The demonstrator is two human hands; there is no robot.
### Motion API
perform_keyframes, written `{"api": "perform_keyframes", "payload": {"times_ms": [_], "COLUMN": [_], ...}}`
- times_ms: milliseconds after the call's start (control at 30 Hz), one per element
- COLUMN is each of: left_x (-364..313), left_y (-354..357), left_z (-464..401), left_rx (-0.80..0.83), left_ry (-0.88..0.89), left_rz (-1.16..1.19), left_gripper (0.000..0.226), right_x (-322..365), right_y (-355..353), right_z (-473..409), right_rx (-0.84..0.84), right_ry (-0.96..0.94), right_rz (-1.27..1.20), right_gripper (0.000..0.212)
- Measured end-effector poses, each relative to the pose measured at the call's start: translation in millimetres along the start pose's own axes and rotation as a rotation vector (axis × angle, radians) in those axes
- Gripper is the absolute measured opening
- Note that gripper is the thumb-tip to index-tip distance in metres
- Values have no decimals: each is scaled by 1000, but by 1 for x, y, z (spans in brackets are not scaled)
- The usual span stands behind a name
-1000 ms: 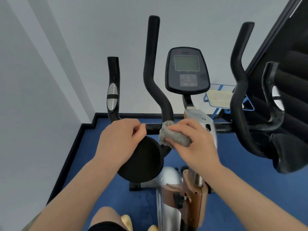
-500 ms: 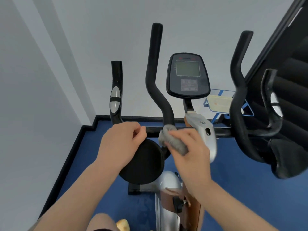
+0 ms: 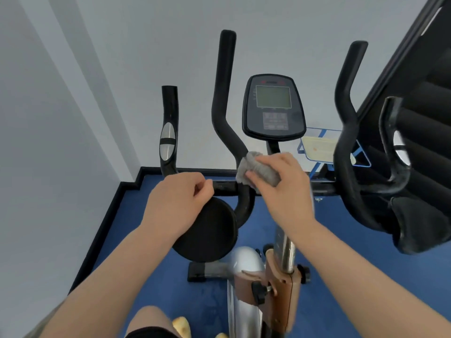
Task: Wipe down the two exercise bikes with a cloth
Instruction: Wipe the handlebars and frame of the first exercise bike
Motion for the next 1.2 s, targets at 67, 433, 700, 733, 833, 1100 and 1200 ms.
{"api": "perform_keyframes", "payload": {"times_ms": [67,433,700,733,833,1100,1200], "left_x": [1,-17,-12,-12,-12,-13,-12], "left_y": [1,-2,2,1,2,-1,2], "left_z": [0,19,18,20,21,22,20], "left_rx": [-6,-169,-191,-182,-188,-201,-201], "left_ry": [-2,101,102,88,70,71,78], "left_rz": [3,-293,-229,-220,-208,-183,-196], "left_gripper": [40,31,30,30,29,27,28], "right_x": [2,8,8,9,10,17,18], "right_y": [7,23,18,21,18,23,11], "right_z": [9,47,13,27,36,45,23], "right_rx": [-23,52,0,22,130,123,148], "right_ry": [74,44,26,13,-83,-110,-58], "right_rz": [-75,-132,-55,-33,29,53,-62], "right_gripper": [31,18,20,19,19,17,15]}}
Point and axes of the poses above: each hand's wrist, its own z-axis away from the middle knuckle, its own y-axis out of the palm, x = y × z, the point moved 2 cm from there along -z, towards the middle knuckle, and after that the axes turned 11 degrees about -z, right-handed, at the moved point
